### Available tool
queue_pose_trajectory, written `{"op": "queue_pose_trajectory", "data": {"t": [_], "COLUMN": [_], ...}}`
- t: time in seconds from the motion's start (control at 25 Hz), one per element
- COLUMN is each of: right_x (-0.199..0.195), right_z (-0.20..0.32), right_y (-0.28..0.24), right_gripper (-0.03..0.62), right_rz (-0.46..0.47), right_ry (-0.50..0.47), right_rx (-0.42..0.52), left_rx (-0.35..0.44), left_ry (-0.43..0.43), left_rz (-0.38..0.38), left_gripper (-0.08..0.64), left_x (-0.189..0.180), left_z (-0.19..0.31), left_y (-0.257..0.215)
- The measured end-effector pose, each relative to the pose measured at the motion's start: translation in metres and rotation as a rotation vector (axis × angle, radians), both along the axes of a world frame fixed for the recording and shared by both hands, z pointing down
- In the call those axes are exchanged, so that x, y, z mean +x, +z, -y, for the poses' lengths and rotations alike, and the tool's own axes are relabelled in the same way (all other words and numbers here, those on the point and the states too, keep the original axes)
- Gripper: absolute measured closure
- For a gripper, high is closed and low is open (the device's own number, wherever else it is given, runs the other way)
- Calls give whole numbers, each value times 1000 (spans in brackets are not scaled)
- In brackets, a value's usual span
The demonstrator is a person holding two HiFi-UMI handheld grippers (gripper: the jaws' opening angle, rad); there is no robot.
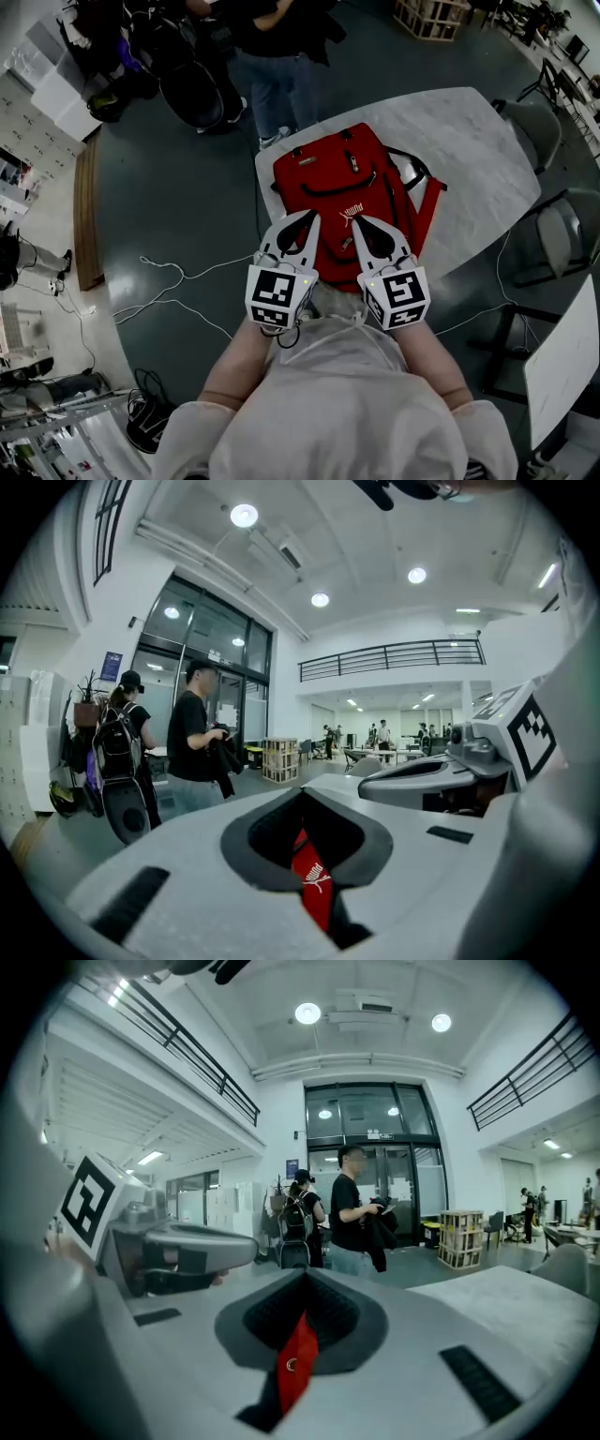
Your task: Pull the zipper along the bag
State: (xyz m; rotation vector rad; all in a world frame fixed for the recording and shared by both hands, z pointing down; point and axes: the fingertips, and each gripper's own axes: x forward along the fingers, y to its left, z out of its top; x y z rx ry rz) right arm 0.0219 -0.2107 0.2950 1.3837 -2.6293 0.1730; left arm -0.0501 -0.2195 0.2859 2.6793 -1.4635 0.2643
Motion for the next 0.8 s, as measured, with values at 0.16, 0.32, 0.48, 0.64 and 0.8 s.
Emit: {"op": "queue_pose_trajectory", "data": {"t": [0.16, 0.32, 0.48, 0.64, 0.8], "right_x": [-4, -10, -15, -18, -22], "right_z": [-3, -6, -9, -10, -9], "right_y": [4, 8, 6, 2, 4], "right_gripper": [566, 566, 566, 566, 566], "right_rz": [27, 51, 41, 32, 23], "right_ry": [-27, -42, -54, -50, -48], "right_rx": [-15, -22, -11, 5, 4], "left_rx": [-3, -17, -17, -17, -23], "left_ry": [1, 8, 8, 10, 16], "left_rz": [-2, 9, 11, 4, -5], "left_gripper": [540, 540, 540, 540, 540], "left_x": [2, 1, -1, -4, -7], "left_z": [0, 0, -1, -1, 0], "left_y": [3, 8, 7, 6, 7]}}
